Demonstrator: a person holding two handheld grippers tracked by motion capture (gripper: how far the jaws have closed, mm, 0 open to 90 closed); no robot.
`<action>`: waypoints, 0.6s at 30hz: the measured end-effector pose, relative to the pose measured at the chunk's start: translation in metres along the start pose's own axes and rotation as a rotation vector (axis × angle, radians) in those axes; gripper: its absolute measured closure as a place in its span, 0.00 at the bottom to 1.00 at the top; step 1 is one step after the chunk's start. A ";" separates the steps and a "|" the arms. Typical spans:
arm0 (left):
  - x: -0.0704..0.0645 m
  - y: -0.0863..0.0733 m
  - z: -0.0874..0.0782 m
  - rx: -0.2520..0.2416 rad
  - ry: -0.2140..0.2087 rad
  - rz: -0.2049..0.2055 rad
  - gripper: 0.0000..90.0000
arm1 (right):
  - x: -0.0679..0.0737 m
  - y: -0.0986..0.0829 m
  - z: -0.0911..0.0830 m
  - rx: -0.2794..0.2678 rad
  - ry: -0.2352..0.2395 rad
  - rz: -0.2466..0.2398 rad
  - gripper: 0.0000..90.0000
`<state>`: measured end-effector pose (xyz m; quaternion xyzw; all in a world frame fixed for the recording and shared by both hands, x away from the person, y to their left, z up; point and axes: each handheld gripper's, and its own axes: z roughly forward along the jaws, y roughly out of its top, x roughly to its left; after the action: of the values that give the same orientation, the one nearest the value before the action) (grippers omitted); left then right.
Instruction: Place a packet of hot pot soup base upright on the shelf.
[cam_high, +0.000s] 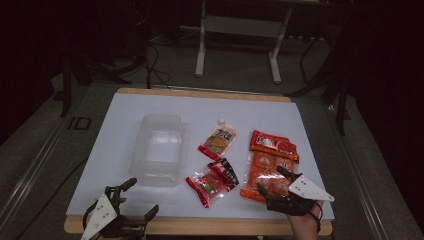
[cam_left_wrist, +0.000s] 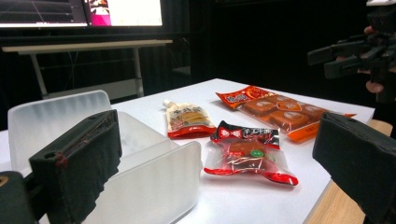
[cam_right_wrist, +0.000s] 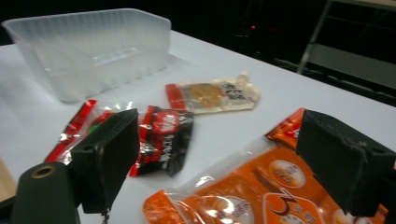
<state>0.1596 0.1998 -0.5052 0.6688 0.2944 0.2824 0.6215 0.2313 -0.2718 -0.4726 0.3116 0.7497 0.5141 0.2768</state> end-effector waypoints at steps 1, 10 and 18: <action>-0.001 0.000 0.000 0.004 0.005 0.005 0.02 | 0.000 0.000 0.000 -0.005 0.005 0.004 0.15; -0.004 0.003 0.001 0.045 0.008 0.007 0.02 | 0.002 0.003 -0.001 -0.004 0.023 0.006 0.16; -0.005 0.004 0.001 0.087 0.009 -0.010 0.02 | 0.004 0.011 -0.006 -0.010 0.036 0.036 0.12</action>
<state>0.1575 0.1951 -0.5011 0.6925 0.3126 0.2694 0.5917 0.2267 -0.2690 -0.4605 0.3144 0.7464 0.5281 0.2553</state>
